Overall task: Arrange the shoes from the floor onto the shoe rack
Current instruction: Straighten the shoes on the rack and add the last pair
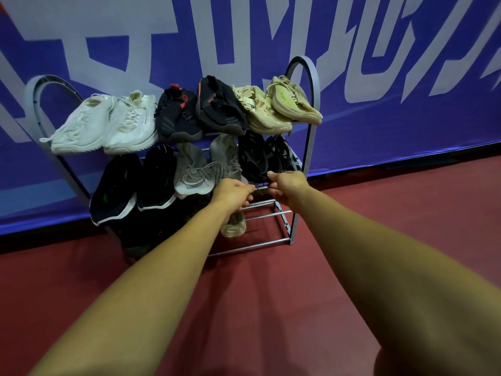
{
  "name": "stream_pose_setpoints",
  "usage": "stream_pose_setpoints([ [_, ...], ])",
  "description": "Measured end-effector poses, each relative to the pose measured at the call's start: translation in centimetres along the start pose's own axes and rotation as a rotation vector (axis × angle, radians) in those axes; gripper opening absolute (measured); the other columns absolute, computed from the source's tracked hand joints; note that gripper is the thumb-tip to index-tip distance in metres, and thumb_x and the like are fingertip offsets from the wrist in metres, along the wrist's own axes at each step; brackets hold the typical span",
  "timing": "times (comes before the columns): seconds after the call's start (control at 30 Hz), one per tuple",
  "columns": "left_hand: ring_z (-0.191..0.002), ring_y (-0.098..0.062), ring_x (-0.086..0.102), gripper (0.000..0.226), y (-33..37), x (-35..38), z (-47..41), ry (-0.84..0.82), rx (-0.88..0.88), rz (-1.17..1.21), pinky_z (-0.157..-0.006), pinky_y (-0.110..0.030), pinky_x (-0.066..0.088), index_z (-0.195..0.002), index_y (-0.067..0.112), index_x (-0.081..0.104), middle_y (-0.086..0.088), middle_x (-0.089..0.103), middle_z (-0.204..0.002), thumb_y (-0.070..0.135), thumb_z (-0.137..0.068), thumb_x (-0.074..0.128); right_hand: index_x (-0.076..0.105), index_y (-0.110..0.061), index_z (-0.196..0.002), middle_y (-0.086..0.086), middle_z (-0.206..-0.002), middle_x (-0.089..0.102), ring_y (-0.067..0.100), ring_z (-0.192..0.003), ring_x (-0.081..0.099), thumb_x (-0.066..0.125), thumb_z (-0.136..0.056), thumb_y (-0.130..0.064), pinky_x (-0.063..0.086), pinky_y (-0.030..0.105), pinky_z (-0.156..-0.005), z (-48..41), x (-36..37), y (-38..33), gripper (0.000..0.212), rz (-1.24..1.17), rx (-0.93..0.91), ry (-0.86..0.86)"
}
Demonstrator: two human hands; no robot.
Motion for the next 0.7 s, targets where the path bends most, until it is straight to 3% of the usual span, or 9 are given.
stream_pose_setpoints([
  [0.1,-0.057,-0.007,0.057,0.016,-0.8,-1.6,0.6,0.003,-0.016,-0.030,-0.046,-0.019,0.040,-0.091,0.012,0.069,0.000,0.069,-0.074,0.027,-0.091,0.063,0.057,-0.002,-0.098,0.008,-0.073,0.055,0.015,-0.057,0.054,0.070,-0.092,-0.020,0.047,0.028,-0.067,1.3,0.2,-0.4,0.022,0.069,-0.046,-0.035],
  [0.3,-0.064,-0.012,0.059,0.018,-2.0,-3.9,2.4,-0.014,-0.018,-0.091,-0.047,-0.021,0.040,-0.084,0.011,0.069,-0.003,0.070,-0.077,0.027,-0.090,0.064,0.064,-0.003,-0.102,0.010,-0.076,0.058,0.018,-0.061,0.055,0.067,-0.093,-0.020,0.046,0.030,-0.063,3.4,1.9,-0.1,0.020,0.225,-0.071,-0.136],
  [0.4,-0.066,-0.016,0.060,0.018,-2.8,-4.9,3.0,-0.021,-0.030,-0.137,-0.050,-0.024,0.040,-0.085,0.011,0.069,-0.005,0.071,-0.077,0.028,-0.089,0.065,0.066,-0.007,-0.109,0.007,-0.079,0.058,0.013,-0.059,0.053,0.065,-0.094,-0.020,0.041,0.016,-0.043,4.2,3.1,0.2,0.020,0.333,-0.103,-0.197],
  [0.47,-0.067,-0.020,0.060,0.018,-3.6,-5.5,3.3,-0.029,-0.041,-0.163,-0.052,-0.027,0.041,-0.079,0.011,0.069,-0.006,0.070,-0.073,0.027,-0.087,0.066,0.066,-0.009,-0.101,0.007,-0.077,0.059,0.012,-0.055,0.051,0.066,-0.093,-0.021,0.037,0.016,-0.038,4.4,3.6,0.5,0.014,0.412,-0.124,-0.206],
  [0.57,-0.067,-0.021,0.062,0.019,-4.9,-6.4,3.4,-0.030,-0.063,-0.208,-0.056,-0.027,0.043,-0.074,0.011,0.069,-0.008,0.068,-0.070,0.027,-0.084,0.068,0.061,-0.010,-0.089,0.010,-0.078,0.061,0.014,-0.053,0.052,0.068,-0.092,-0.025,0.039,0.020,-0.042,4.1,4.2,1.4,0.017,0.546,-0.122,-0.215],
  [0.7,-0.060,-0.018,0.055,0.015,-6.8,-6.3,3.3,-0.072,-0.101,-0.304,-0.058,-0.026,0.041,-0.077,0.014,0.066,-0.007,0.065,-0.077,0.026,-0.086,0.068,0.065,-0.003,-0.104,0.013,-0.082,0.059,0.023,-0.066,0.057,0.067,-0.093,-0.026,0.043,0.024,-0.050,3.4,4.9,2.6,0.026,0.644,-0.112,-0.229],
])
Point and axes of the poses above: each hand's wrist, its own z-axis away from the middle knuckle, its own x-axis out of the palm, y = z × x, the point moved 9 cm from there along -z, towards the middle knuckle
